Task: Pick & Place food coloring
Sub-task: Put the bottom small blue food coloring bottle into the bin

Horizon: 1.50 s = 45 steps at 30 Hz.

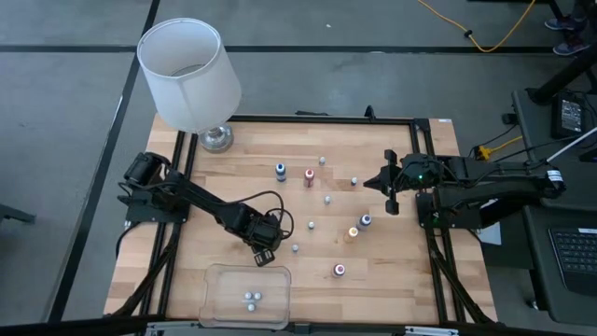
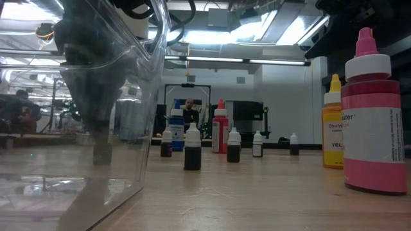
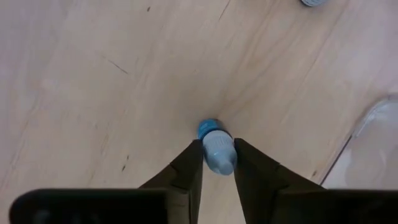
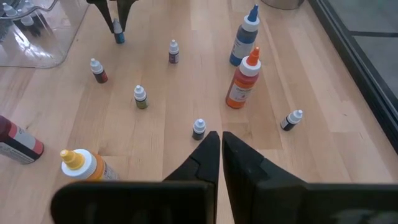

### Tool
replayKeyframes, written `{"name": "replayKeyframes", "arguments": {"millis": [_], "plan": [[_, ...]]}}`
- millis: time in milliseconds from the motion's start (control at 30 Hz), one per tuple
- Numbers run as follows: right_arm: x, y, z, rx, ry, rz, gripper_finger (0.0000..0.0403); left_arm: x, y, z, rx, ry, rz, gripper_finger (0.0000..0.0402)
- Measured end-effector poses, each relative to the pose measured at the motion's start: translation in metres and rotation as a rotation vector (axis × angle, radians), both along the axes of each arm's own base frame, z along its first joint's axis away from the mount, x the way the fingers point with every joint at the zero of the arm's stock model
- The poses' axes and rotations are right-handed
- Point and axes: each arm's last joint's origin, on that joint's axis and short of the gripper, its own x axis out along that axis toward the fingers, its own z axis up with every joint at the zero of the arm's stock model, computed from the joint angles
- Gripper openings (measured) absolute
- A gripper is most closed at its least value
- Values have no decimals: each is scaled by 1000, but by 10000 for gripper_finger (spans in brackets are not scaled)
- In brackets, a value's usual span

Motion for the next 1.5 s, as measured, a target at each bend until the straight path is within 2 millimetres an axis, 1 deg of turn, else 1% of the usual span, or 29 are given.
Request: {"name": "replayKeyframes", "arguments": {"millis": [133,333,433,533,967,1500], "plan": [[0,0,0,0,0,0,23,0,-1,1,-27,9,-8,99],[0,0,0,-1,0,1,23,2,-1,18,-9,-46,-15,141],[0,0,0,-3,1,2,23,1,0,23,-9,-58,-13,159],[0,0,0,-3,1,2,23,-1,1,24,-8,-47,-14,169],[0,0,0,-8,2,-4,23,-1,1,21,8,-27,-23,159],[0,0,0,-8,2,-4,23,-2,0,19,19,-20,-42,157]]}}
